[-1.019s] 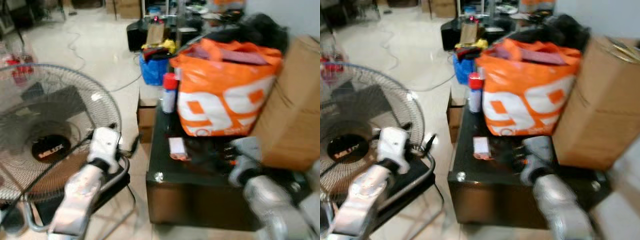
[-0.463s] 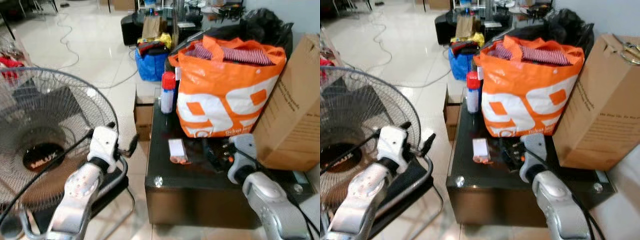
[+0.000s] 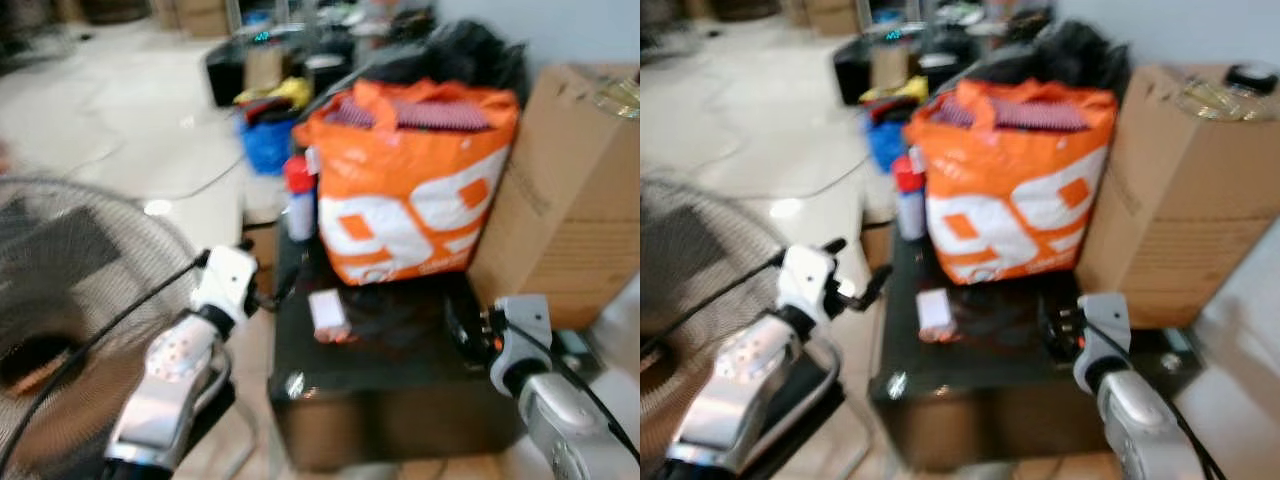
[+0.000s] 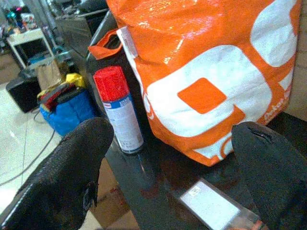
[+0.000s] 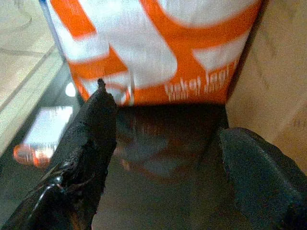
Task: Hang keys on a hook
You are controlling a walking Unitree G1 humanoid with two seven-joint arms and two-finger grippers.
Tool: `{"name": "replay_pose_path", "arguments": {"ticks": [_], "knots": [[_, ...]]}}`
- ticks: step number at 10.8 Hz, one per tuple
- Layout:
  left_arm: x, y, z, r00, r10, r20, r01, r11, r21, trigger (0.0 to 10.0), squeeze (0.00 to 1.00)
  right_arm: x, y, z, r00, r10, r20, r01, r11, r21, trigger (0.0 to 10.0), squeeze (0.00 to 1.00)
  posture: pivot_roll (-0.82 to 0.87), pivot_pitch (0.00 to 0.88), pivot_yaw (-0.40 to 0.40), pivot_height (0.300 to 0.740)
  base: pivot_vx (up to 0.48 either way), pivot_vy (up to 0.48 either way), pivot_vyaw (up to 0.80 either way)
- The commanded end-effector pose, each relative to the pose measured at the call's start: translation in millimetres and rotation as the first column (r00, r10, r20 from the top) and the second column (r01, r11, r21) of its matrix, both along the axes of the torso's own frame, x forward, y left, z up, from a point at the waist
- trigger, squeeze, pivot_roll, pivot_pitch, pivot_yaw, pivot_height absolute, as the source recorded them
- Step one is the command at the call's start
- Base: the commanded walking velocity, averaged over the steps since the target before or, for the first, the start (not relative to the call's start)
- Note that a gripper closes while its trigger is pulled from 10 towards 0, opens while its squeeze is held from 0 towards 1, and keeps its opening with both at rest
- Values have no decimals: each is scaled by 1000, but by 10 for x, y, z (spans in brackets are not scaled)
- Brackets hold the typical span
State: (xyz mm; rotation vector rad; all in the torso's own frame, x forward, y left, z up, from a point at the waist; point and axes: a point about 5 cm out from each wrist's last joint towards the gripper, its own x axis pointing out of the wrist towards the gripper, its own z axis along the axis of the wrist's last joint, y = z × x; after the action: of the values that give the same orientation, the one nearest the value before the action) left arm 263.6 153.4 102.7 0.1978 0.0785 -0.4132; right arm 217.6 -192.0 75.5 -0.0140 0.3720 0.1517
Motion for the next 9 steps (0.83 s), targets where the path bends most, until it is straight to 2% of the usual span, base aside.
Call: {"name": "replay_pose_path", "arguments": {"ticks": [1,3,6,7,8,9], "knots": [[15,-24,-24,1000,-15,-15,15,1000,-8,10000,0,-14,-15,39,1000,2,9,-2,1000,-17,10000,0,-51,0,37,740,244,0,-788],[-40,-80,-111,995,-70,-66,71,997,6,10000,0,-33,-38,48,1000,12,11,-12,999,-40,10000,0,-46,0,20,740,0,0,0],[-98,-60,-211,983,-148,-109,153,987,41,10000,0,-28,-36,63,999,52,1,-52,996,-70,10000,0,-47,0,5,740,0,0,0],[-74,-59,-305,961,-220,-167,236,968,86,10000,1000,-9,-40,60,997,75,-10,-76,993,-94,10000,0,-52,0,0,740,0,0,0],[27,-21,-417,931,-281,-231,319,936,147,10000,1000,2,-33,46,994,106,-27,-109,987,-117,10000,0,-62,0,-7,740,0,0,0],[86,18,-470,923,-283,-260,336,922,190,10000,1000,-3,-23,57,992,119,-30,-121,986,-116,10000,0,-68,0,-7,740,0,0,0]]}}
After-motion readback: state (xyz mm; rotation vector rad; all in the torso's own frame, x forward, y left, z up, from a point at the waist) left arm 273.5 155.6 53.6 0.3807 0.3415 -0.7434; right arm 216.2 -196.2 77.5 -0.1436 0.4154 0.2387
